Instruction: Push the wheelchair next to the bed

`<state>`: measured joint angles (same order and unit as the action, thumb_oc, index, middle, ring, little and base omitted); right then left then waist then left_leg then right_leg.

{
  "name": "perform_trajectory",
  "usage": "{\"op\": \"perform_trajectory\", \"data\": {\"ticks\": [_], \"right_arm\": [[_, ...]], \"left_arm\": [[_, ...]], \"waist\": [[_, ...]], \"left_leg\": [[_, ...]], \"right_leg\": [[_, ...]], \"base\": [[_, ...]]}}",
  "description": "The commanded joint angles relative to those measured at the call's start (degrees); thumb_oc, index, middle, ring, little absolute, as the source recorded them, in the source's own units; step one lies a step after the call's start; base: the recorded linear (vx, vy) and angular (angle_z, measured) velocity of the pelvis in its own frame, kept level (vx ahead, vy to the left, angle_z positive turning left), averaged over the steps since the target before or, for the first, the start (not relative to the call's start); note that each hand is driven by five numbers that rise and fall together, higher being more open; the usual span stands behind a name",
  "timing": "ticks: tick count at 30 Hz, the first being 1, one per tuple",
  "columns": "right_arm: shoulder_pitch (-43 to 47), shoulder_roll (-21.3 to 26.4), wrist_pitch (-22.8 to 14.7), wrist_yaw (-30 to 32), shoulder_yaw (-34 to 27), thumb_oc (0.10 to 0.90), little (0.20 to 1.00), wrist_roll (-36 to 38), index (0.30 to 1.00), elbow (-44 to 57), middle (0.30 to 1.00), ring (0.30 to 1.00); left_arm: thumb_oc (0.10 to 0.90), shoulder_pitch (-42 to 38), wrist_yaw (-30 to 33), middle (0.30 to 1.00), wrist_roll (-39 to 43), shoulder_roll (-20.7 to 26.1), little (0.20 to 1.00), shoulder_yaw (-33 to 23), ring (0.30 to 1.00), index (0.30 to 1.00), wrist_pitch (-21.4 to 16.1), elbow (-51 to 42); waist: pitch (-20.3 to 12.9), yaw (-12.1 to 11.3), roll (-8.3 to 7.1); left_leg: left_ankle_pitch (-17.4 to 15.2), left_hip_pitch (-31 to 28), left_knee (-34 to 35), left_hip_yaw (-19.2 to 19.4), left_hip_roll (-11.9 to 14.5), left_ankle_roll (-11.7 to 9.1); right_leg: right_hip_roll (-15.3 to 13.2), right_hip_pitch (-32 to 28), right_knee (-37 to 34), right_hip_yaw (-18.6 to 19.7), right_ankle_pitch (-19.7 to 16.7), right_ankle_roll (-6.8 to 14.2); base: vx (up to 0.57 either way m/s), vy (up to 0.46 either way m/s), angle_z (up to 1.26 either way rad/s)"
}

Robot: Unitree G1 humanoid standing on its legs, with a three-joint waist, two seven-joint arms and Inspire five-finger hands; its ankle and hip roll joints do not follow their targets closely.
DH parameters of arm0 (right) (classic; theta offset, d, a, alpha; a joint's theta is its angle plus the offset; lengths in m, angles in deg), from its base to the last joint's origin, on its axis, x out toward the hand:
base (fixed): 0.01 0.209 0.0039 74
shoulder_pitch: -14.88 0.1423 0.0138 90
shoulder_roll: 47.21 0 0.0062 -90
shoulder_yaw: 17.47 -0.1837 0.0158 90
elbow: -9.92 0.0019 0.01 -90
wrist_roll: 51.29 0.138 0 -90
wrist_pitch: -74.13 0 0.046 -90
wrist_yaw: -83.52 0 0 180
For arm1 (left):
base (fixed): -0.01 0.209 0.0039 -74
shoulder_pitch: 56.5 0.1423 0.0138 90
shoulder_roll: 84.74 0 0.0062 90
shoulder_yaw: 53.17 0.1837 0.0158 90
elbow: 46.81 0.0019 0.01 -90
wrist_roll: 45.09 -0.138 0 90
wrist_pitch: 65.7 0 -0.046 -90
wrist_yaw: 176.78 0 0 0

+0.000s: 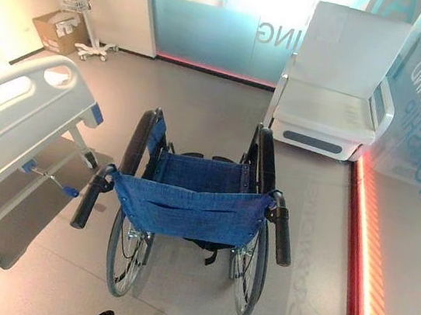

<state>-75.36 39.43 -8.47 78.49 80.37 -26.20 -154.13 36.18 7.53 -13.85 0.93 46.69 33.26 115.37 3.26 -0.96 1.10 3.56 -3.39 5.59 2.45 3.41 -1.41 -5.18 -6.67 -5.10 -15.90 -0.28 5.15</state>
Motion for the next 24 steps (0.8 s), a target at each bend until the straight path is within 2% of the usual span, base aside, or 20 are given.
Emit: {"op": "perform_trajectory", "data": {"ticks": [1,9,18,22,24], "right_arm": [[1.2,-2.4,1.2,1.1,2.2,0.800,0.900,-1.3,0.900,-3.7,0.900,0.900],[1.1,-2.3,1.2,0.5,2.3,0.800,0.900,-2.1,0.900,-3.9,0.900,0.900],[1.0,-2.3,0.7,0.1,2.8,0.800,0.900,-3.0,0.900,-3.8,0.900,0.900],[0.9,-2.4,-0.3,0.2,2.8,0.800,0.900,-3.4,0.900,-3.6,0.900,0.900],[0.8,-2.3,-1.3,0.5,2.9,0.800,0.900,-3.4,0.900,-3.5,0.900,0.900]], "left_arm": [[0.800,-3.3,0.5,0.900,-0.9,-3.3,0.900,0.7,0.900,0.900,-0.2,2.8],[0.800,-3.0,-1.3,0.900,-1.3,-3.4,0.900,0.7,0.900,0.900,0.0,3.1],[0.800,-3.3,1.0,0.900,-1.2,-3.0,0.900,-0.1,0.900,0.900,-0.4,3.8],[0.800,-3.3,1.3,0.900,-1.0,-3.1,0.900,-0.3,0.900,0.900,-1.4,3.8],[0.800,-3.4,2.1,0.900,0.7,-2.9,0.900,-0.7,0.900,0.900,-3.0,3.6]], "waist": [[1.5,-0.1,-0.19],[1.3,-0.6,-0.57],[1.1,-0.5,-0.62],[1.0,-0.4,-0.61],[1.1,-0.3,-0.60]], "left_leg": [[-3.0,-1.4,-0.6,2.8,-1.7,-0.1],[-3.2,-1.7,-0.6,2.5,-1.7,-0.2],[-3.3,-1.9,-0.6,2.5,-1.6,-0.3],[-3.3,-1.9,-0.6,2.5,-1.7,-0.3],[-3.3,-2.0,-0.6,2.6,-1.7,-0.3]], "right_leg": [[-1.5,1.2,0.1,2.4,-3.0,0.2],[-1.3,0.7,0.1,2.0,-2.8,0.2],[-1.3,0.5,0.1,2.0,-2.8,0.3],[-1.3,0.5,0.1,2.1,-2.8,0.4],[-1.3,0.4,0.1,2.1,-2.8,0.4]], "base": [[0.00,0.000,0.00],[0.00,0.000,0.00],[0.00,0.000,0.00],[0.00,0.000,0.00],[0.00,0.000,0.00]]}}
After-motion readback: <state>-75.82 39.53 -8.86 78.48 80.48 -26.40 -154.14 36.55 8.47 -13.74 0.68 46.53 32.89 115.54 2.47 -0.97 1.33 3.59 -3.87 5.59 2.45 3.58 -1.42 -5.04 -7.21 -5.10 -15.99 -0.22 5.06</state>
